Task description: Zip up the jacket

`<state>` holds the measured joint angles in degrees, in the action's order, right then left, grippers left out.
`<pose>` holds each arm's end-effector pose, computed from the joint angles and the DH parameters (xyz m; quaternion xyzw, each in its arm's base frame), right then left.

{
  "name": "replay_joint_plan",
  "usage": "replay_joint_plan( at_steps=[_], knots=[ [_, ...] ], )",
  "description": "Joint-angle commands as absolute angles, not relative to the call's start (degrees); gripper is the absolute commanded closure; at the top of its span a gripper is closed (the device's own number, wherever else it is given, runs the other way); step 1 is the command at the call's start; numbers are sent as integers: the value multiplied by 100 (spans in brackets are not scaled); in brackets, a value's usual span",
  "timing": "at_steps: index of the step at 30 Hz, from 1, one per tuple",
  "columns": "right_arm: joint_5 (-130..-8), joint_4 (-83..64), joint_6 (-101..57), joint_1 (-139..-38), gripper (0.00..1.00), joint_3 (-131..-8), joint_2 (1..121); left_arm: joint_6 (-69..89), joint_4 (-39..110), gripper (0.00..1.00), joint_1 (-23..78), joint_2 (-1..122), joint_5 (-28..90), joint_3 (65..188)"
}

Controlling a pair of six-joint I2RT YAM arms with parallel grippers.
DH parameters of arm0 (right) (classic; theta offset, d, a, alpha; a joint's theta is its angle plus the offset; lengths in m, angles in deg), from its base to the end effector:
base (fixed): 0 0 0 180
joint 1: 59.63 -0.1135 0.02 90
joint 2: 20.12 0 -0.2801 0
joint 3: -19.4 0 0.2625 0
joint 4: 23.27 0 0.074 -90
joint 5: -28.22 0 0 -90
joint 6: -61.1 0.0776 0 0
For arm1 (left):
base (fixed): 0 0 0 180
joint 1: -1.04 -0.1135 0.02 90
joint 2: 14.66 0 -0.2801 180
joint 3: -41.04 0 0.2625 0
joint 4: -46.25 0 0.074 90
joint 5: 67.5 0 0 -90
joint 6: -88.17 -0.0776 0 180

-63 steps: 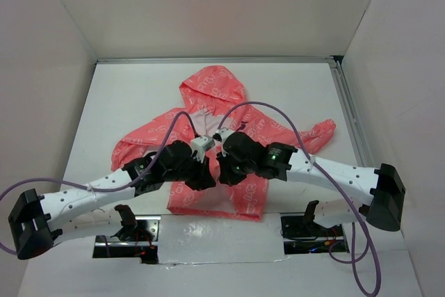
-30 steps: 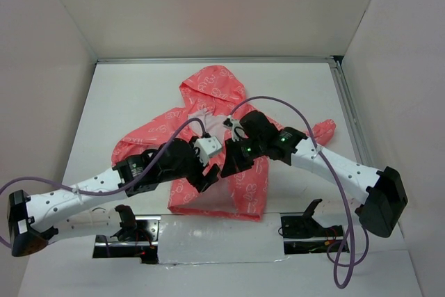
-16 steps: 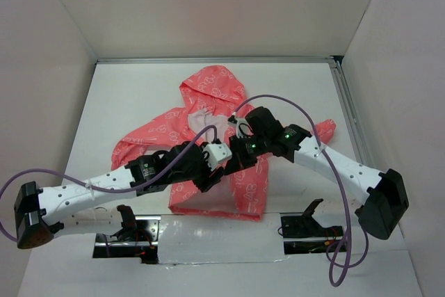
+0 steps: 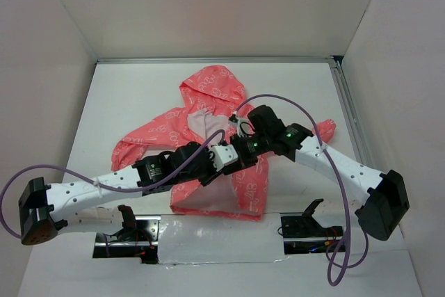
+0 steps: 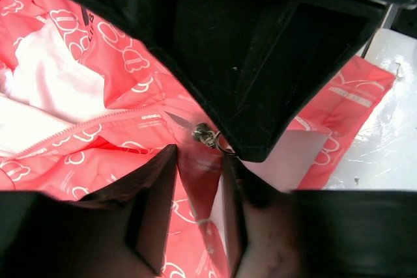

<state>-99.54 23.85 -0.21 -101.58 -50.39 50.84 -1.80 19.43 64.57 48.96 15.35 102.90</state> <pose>0.1773 0.2233 0.2719 -0.2165 0.8650 0.4415 0.1000 0.1381 -0.2558 0.2841 0.4245 0.7464 -0.2229 0.4615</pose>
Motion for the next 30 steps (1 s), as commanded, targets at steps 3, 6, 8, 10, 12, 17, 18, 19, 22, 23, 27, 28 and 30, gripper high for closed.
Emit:
replay_joint_plan(
  at_steps=[3,6,8,10,12,17,18,19,22,23,27,28,30],
  knots=[
    [-10230,2273,19,-10067,100,-5270,4906,-359,2337,66,6493,5047,1275,10321],
    [-10318,2228,37,-10032,100,-5253,4923,-438,2530,84,6485,5021,1292,10268],
    [-10327,2220,45,-9980,100,-5244,4967,-499,2644,100,6502,4933,1319,10251],
    [-10371,2176,54,-9892,100,-5209,4976,-569,2732,100,6511,4828,1336,10181],
    [-10406,2149,63,-9778,100,-5182,4976,-605,2811,100,6511,4591,1493,10110],
    [-10590,1965,116,-9365,100,-5173,4853,-526,2777,100,6502,4019,1986,9873],
    [-10625,1965,107,-9329,100,-5191,4844,-465,2768,100,6502,3975,2056,9855],
    [-10747,1965,107,-9303,100,-5226,4861,-430,2690,94,6511,3940,2153,9846],
    [-10906,1991,107,-9303,100,-5270,4914,-315,2593,59,6502,3922,2032,9899],
    [-10959,2009,98,-9303,100,-5262,4914,-306,2566,53,6511,3965,1952,9908],
    [-11082,2062,107,-9276,100,-5165,4827,-262,2487,29,6511,4185,1531,10013],
    [-11091,2053,124,-9268,100,-5130,4800,-254,2461,27,6502,4281,1434,10039],
    [-11074,2131,107,-9268,100,-5138,4782,-236,2443,25,6511,4466,1249,10092]
  ],
)
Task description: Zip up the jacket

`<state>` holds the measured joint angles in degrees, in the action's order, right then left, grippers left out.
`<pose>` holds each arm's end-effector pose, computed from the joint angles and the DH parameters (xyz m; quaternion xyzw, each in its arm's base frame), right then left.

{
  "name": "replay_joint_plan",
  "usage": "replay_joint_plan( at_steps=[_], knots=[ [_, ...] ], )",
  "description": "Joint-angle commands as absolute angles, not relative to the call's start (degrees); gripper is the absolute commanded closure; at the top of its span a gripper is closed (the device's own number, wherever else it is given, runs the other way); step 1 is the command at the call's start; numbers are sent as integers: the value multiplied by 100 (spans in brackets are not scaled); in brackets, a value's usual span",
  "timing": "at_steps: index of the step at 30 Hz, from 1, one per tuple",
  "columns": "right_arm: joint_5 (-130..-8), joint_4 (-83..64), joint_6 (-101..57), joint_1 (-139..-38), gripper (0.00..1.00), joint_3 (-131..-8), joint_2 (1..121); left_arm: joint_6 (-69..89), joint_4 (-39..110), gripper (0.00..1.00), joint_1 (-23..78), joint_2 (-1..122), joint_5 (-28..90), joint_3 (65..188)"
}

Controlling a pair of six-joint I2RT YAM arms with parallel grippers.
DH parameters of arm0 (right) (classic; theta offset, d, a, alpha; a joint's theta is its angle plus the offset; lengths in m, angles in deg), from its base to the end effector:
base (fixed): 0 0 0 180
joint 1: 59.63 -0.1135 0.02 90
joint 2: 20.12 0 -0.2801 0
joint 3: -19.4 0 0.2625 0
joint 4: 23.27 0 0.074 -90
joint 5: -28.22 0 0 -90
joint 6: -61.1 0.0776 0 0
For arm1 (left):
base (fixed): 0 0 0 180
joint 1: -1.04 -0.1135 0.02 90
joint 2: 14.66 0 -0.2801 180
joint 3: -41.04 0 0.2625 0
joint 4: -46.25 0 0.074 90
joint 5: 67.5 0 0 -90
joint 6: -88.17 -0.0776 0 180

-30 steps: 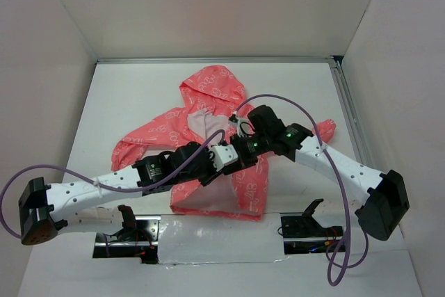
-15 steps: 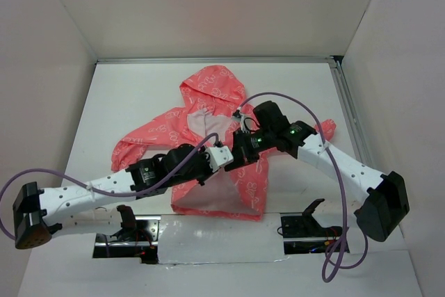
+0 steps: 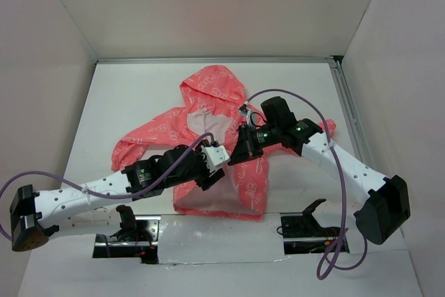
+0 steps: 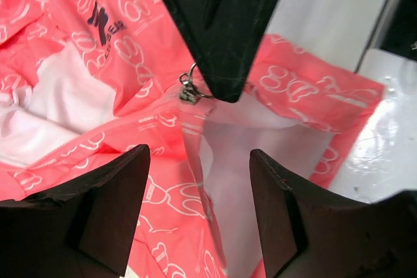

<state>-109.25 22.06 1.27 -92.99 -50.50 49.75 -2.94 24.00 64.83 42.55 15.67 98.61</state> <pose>0.1983 0.1990 0.2867 -0.1766 0.8421 0.4998 0.1000 0.1280 -0.2390 0.2943 0.4156 0.7158 -0.2486 0.5031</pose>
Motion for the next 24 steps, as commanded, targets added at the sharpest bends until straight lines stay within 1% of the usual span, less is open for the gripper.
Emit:
replay_joint_plan(
  at_steps=[1,4,8,17,20,22,23,24],
  knots=[
    [-11117,2132,107,-9267,100,-5130,4774,-253,2469,25,6511,4510,1153,10110],
    [-11188,2071,125,-9267,100,-5112,4791,-254,2539,24,6511,4755,1012,10198],
    [-11232,2044,107,-9276,100,-5077,4861,-481,2802,30,6590,4950,757,10277],
    [-11180,2132,54,-9259,100,-5103,4879,-790,3137,34,6643,4722,616,10216],
    [-11206,2088,46,-9232,100,-5077,4888,-834,3163,40,6643,4573,747,10268],
    [-11258,2061,37,-9224,100,-5077,4931,-860,3172,42,6634,4502,922,10260],
    [-11267,2061,37,-9215,100,-5068,4940,-886,3216,47,6634,4441,993,10242],
    [-11259,2061,37,-9197,100,-5077,4967,-921,3216,48,6643,4423,1063,10216]
  ],
)
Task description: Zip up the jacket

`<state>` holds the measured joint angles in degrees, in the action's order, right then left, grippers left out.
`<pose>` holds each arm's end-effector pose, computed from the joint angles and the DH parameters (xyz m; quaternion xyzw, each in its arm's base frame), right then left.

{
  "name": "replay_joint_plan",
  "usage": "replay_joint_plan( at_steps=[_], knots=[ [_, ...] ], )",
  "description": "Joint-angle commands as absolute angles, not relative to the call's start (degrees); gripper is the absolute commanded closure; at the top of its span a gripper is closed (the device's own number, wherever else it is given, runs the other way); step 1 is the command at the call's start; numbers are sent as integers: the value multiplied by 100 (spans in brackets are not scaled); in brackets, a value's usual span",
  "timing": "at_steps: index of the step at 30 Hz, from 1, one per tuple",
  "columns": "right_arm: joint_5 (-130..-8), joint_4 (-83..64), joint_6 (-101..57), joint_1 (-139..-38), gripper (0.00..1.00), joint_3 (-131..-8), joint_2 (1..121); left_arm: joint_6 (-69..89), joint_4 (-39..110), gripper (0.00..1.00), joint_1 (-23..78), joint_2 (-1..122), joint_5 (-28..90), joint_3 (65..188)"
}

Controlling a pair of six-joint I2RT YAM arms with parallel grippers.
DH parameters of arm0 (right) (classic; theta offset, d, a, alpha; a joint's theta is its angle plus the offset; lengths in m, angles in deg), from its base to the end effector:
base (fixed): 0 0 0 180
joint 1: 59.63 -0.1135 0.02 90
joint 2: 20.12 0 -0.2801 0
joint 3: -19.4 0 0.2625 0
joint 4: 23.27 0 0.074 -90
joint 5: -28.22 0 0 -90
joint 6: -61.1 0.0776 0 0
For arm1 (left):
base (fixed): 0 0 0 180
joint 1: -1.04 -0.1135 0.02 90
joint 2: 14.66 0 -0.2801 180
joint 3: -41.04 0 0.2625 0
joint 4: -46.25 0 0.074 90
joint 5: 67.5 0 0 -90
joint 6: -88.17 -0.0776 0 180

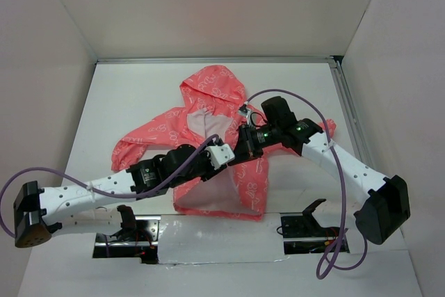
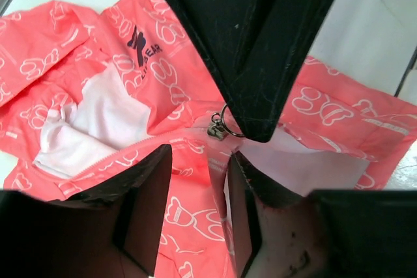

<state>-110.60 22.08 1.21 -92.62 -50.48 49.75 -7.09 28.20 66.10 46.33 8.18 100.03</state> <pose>0.1980 0.1982 0.2876 -0.1781 0.8381 0.5068 0.0948 0.1383 -0.2518 0.2981 0.4098 0.7058 -0.1950 0.5440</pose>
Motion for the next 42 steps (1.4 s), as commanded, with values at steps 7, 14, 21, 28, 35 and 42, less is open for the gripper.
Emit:
replay_joint_plan(
  at_steps=[7,14,21,28,35,42],
  knots=[
    [-11329,1921,107,-9224,100,-5156,4976,-965,3251,55,6643,4537,1143,10189],
    [-11311,1947,90,-9224,100,-5200,5081,-1018,3251,84,6634,4704,1213,10303],
    [-11302,2149,-165,-9030,100,-5384,5204,-992,3251,100,6643,4529,1450,10163],
    [-11146,2149,-130,-8837,100,-5349,5090,-729,3172,100,6643,4116,1521,9934],
    [-9205,2114,-87,-9012,100,-5323,5160,-930,3427,100,6634,3352,2109,9759],
    [-7200,2114,-7,-9557,100,-5692,5555,-1001,3418,100,6634,2920,2592,9671]
  ],
)
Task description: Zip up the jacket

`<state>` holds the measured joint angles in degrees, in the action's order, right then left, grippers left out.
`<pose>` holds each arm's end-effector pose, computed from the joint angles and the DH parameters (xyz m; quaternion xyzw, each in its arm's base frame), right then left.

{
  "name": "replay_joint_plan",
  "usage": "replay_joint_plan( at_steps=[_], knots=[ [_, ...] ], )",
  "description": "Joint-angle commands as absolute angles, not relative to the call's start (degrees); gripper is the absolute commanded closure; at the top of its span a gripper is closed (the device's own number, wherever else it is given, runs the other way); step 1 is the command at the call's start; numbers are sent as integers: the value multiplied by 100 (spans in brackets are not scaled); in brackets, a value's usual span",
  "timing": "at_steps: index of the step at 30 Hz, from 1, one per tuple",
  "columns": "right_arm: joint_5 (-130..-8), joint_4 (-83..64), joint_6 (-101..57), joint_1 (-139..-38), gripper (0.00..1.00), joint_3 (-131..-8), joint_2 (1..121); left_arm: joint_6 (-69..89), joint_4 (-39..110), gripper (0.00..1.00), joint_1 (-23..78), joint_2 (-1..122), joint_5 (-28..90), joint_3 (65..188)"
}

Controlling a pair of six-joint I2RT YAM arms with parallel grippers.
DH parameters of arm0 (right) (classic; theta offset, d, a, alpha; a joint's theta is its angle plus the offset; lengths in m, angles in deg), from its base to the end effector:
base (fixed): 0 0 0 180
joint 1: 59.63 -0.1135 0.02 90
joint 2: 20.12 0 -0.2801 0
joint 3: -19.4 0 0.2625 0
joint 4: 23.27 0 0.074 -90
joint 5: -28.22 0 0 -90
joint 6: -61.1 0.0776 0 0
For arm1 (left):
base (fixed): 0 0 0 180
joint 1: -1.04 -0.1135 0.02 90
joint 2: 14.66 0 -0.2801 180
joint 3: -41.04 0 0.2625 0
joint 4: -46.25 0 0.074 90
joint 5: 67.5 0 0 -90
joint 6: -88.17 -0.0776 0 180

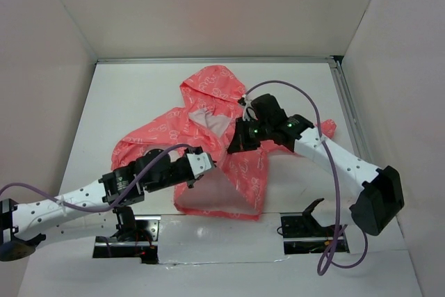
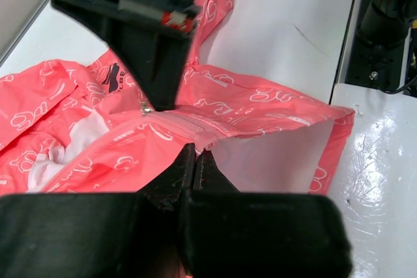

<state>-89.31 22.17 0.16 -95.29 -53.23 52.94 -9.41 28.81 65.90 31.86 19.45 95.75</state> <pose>0.2231 0.2042 0.2770 -0.1411 0.8935 0.3816 0.1902 0.1043 -0.2124 0.3298 0.4361 0.6246 -0.2926 0.5780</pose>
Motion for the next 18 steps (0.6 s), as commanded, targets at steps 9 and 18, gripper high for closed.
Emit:
replay_joint_plan(
  at_steps=[9,18],
  knots=[
    [-5054,2360,90,-9189,100,-7378,7531,-465,3444,100,6643,2867,3094,9268],
    [-4315,2834,-297,-8574,100,-10178,9754,721,3146,100,6643,2841,3542,8617]
  ],
)
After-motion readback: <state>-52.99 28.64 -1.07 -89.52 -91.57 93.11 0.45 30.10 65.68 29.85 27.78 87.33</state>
